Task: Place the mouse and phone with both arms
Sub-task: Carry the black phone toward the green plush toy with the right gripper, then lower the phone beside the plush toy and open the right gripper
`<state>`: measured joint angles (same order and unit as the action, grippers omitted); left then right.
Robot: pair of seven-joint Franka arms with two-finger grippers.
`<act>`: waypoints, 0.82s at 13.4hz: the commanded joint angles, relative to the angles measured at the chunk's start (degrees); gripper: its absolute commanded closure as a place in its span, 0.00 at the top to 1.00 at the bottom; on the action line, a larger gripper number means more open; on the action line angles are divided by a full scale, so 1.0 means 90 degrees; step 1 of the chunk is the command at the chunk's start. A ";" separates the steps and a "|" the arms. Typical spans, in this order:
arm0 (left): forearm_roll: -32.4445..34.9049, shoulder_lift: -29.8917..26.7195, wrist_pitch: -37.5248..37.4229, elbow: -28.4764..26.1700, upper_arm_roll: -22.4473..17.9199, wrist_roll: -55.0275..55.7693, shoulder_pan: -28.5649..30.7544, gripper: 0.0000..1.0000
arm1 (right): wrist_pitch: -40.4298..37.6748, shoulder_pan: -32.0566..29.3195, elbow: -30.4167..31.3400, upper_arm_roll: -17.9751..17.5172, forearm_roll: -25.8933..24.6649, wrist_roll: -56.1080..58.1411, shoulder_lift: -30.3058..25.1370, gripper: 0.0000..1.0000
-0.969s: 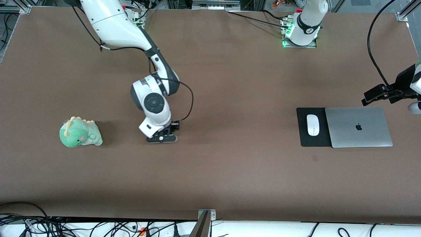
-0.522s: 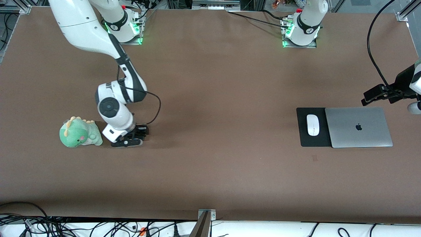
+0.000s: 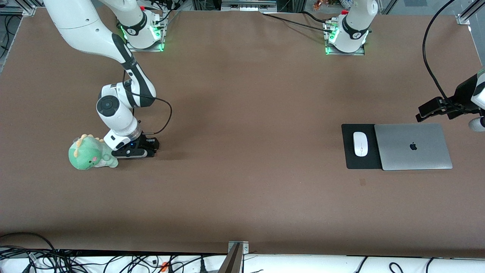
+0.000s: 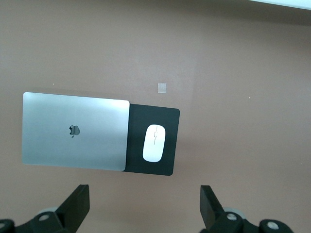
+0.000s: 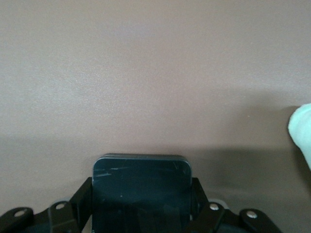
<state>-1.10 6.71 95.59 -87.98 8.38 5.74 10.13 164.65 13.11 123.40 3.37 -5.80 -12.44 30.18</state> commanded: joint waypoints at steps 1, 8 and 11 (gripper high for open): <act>-0.0132 0.0095 -0.0133 0.0215 0.0007 -0.0110 0.0017 1.00 | 0.0095 -0.0109 0.0341 -0.0101 0.0049 0.0103 -0.0238 0.90; -0.0132 0.0095 -0.0123 0.0225 -0.0003 -0.0110 0.0017 1.00 | -0.1737 -0.0109 -0.0536 -0.0160 0.0214 0.0083 -0.0832 1.00; -0.0132 0.0095 -0.0123 0.0225 -0.0003 -0.0110 0.0017 1.00 | -0.3367 -0.0100 -0.1316 -0.0160 0.0526 0.0122 -0.1272 1.00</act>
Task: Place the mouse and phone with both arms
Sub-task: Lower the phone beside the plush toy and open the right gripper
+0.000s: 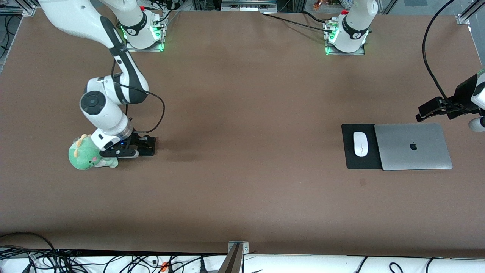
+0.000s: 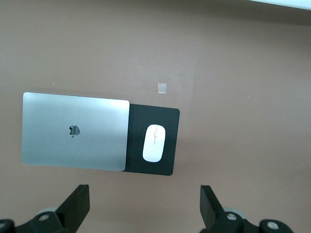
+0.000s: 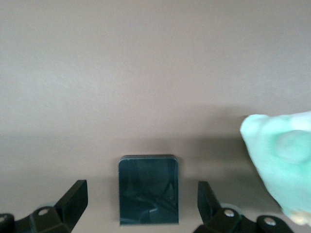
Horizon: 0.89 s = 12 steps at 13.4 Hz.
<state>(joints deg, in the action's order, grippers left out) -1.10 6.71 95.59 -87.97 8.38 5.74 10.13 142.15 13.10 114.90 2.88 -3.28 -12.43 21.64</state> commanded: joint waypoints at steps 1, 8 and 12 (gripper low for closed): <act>-0.0132 0.0094 -0.0123 0.0223 -0.0004 -0.0110 0.0017 1.00 | -0.1356 -0.0098 -0.0586 -0.0096 0.0286 0.0131 -0.0489 1.00; -0.0132 0.0094 -0.0132 0.0262 -0.0023 -0.0120 0.0036 1.00 | -0.3720 -0.0107 -0.0862 0.0353 0.0296 0.0795 -0.2138 1.00; -0.0132 0.0094 -0.0133 0.0262 -0.0023 -0.0120 0.0036 1.00 | -0.5331 -0.0848 -0.2010 0.0090 0.0266 0.0863 -0.2317 1.00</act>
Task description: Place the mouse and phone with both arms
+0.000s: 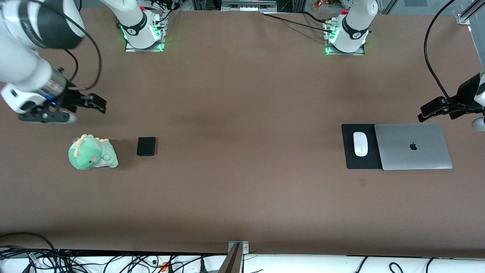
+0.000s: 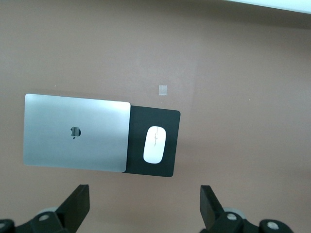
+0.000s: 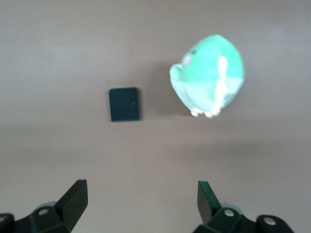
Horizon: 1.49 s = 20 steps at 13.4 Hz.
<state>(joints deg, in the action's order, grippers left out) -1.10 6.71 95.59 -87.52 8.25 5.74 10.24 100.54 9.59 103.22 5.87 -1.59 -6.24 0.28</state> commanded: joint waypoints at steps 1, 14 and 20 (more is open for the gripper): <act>-0.0132 0.0094 -0.0132 0.0212 -0.0009 -0.0120 0.0025 1.00 | -0.0983 -0.0624 -0.0939 -0.0320 0.0079 0.0301 0.0067 1.00; -0.0132 0.0094 -0.0152 0.0212 -0.0018 -0.0120 0.0025 1.00 | -0.1445 -0.1007 -0.1518 -0.0643 0.0528 0.0041 -0.0099 1.00; -0.0064 0.0084 -0.0201 0.0212 -0.0009 -0.0120 0.0025 1.00 | -0.1376 -0.1007 -0.1517 -0.0643 0.0440 -0.0215 -0.0080 1.00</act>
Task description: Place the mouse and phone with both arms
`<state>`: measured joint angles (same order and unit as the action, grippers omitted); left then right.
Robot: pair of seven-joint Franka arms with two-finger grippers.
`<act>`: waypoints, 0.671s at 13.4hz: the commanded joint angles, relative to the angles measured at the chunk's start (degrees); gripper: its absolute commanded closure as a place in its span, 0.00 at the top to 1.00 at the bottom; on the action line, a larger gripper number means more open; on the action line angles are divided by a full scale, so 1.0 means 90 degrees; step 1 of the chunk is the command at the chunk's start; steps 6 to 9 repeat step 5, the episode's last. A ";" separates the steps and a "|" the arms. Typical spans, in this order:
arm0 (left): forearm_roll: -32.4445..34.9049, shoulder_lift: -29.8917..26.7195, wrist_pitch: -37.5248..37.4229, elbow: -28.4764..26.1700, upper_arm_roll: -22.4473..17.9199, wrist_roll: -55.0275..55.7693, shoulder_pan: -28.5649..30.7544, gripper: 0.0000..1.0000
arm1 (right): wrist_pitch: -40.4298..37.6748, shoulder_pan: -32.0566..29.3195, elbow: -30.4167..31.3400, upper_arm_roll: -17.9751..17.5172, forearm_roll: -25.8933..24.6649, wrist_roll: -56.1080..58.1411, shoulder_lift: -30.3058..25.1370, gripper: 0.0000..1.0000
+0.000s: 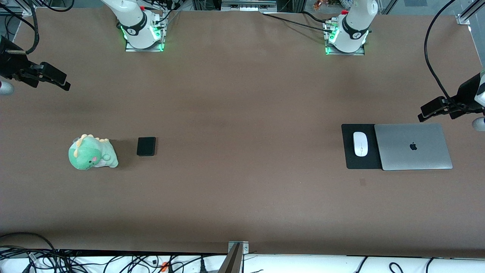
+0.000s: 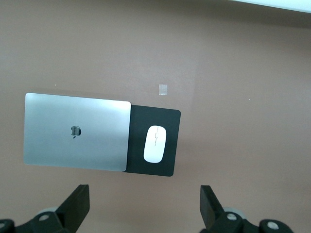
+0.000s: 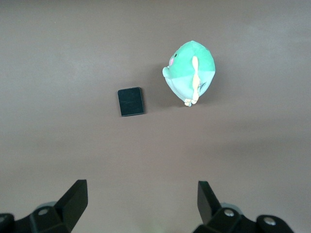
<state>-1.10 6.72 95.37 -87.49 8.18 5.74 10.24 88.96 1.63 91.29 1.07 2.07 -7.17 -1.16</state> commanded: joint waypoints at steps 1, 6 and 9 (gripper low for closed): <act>-0.0015 0.0093 -0.0177 0.0200 0.0018 -0.0120 0.0024 1.00 | -0.0089 -0.0132 -0.0183 -0.0109 0.0024 -0.0112 0.0090 1.00; 0.0005 0.0084 -0.0215 0.0209 0.0028 -0.0120 0.0024 1.00 | -0.0089 -0.0122 -0.0183 -0.0109 -0.0064 -0.0112 0.0090 1.00; 0.0005 0.0084 -0.0215 0.0209 0.0028 -0.0120 0.0024 1.00 | -0.0089 -0.0122 -0.0183 -0.0109 -0.0064 -0.0112 0.0090 1.00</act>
